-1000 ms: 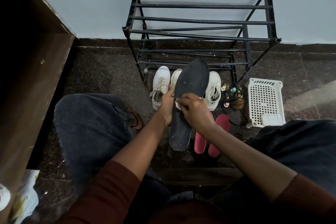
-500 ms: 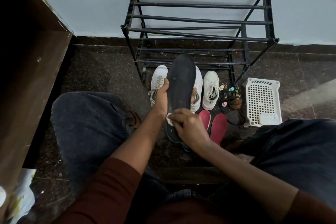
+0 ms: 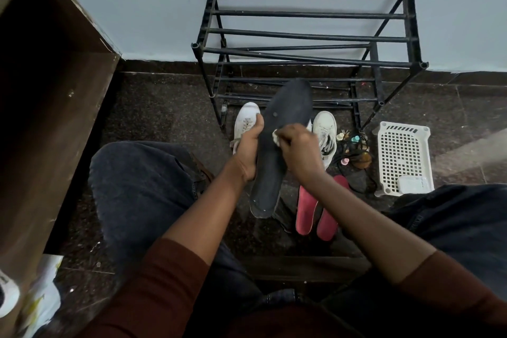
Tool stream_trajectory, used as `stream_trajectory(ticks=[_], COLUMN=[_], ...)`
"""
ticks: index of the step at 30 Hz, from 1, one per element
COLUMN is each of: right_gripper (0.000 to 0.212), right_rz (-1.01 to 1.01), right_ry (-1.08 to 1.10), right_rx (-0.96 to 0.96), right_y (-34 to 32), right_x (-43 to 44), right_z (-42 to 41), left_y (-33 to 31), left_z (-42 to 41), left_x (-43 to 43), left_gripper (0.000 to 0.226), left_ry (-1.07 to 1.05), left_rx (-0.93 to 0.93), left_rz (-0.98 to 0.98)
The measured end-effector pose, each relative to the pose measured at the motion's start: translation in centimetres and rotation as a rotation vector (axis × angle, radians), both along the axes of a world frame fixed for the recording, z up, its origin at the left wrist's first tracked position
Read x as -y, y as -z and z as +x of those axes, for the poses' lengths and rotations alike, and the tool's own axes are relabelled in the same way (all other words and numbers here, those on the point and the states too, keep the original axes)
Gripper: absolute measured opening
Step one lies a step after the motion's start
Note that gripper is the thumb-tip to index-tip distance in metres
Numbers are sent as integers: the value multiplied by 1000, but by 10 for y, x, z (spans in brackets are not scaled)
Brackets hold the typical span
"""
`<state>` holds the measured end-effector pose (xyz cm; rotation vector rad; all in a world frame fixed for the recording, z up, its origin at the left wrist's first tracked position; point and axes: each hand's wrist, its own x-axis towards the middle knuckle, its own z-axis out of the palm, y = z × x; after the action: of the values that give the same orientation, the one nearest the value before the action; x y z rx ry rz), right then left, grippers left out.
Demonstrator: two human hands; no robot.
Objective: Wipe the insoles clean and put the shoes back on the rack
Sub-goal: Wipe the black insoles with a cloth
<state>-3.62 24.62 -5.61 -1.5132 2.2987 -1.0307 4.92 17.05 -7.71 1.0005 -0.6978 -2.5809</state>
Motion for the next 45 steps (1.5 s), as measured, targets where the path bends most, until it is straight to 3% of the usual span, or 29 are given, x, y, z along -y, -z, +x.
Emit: stream_trajectory(ticks=[4,8,12,15,18,24,28,34,37,45], right_gripper=[14,17,14,13,15,14,17,12,11,15], right_rz=[57,7,34,6,6,-2,12,-49,-79,-57], right_ry=[74,192,6,-149,-169,44,172,-101,-140,102], right_rx=[-91,-57,-47,-51,-24,-75,-53,-75,-85,-124], right_y=[1,-3,1,8,11,4,0,3,5,7], right_x=[20,20,-2,-25,-29,7,20,-11,-19,10], right_z=[-41,-55,-19,14,15,-23,-43,1,3,-43], left_y=[4,4,11,17,22,18,17,28,31,20], left_z=[3,-1,-5,-3,0,0,-2,-7,-6,-5], left_x=[-15,-18,-15,-14,-16,-24,-29,-25,-25,-26], left_gripper=[70,74,63,68,68,57,67,72,72,49], left_ry=[56,66,-31,-60,-53,4,84,29,72,202], left_rx=[-13,-28,17,85,99,34,-3,99,107,25], left_rz=[27,17,-35,-45,-47,-23,25,-62,-79,-120])
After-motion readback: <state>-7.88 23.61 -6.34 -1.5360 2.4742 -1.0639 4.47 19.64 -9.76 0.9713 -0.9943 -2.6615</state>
